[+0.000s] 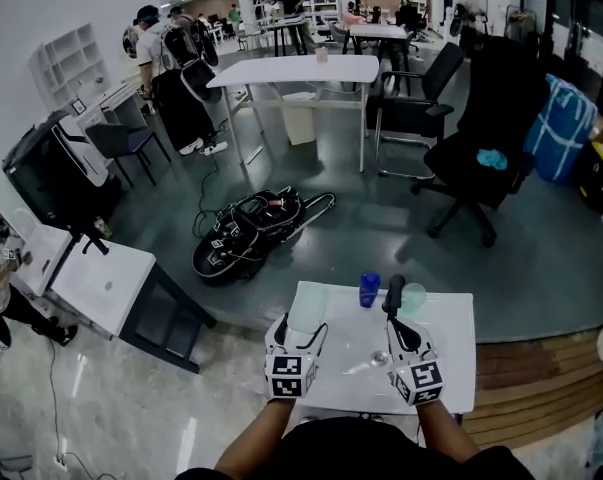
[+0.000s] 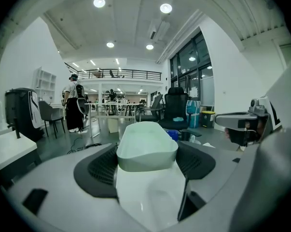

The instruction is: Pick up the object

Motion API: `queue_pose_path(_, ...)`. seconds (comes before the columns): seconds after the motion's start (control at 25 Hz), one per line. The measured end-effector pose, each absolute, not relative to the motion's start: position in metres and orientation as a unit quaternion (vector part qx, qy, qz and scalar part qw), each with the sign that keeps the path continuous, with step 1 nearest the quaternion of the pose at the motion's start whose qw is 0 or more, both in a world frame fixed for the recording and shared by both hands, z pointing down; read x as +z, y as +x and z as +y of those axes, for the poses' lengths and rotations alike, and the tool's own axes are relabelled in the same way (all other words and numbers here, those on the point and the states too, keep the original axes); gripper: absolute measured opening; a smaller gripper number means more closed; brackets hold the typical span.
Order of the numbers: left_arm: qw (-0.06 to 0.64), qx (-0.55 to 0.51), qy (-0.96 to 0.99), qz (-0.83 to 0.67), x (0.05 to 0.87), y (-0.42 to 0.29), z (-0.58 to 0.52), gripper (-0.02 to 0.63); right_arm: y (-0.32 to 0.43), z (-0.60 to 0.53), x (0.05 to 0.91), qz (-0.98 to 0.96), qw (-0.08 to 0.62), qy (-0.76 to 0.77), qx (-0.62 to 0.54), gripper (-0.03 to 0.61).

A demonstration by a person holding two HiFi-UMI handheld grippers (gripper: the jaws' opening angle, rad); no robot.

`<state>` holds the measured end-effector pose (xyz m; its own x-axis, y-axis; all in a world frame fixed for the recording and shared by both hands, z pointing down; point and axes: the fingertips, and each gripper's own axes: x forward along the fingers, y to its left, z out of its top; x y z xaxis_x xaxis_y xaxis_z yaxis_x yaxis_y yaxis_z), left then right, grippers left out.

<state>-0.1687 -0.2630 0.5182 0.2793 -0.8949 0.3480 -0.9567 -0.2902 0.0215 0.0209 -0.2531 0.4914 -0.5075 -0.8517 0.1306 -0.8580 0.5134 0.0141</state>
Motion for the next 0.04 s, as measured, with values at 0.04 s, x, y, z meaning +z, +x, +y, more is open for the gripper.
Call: queue_pose_path(0.04,0.114,0.136,0.791,-0.586,0.5198,-0.1696,-0.2633,0.393,0.0205,-0.2536,0.4909,-0.868,0.058,0.492,0.026,0.018)
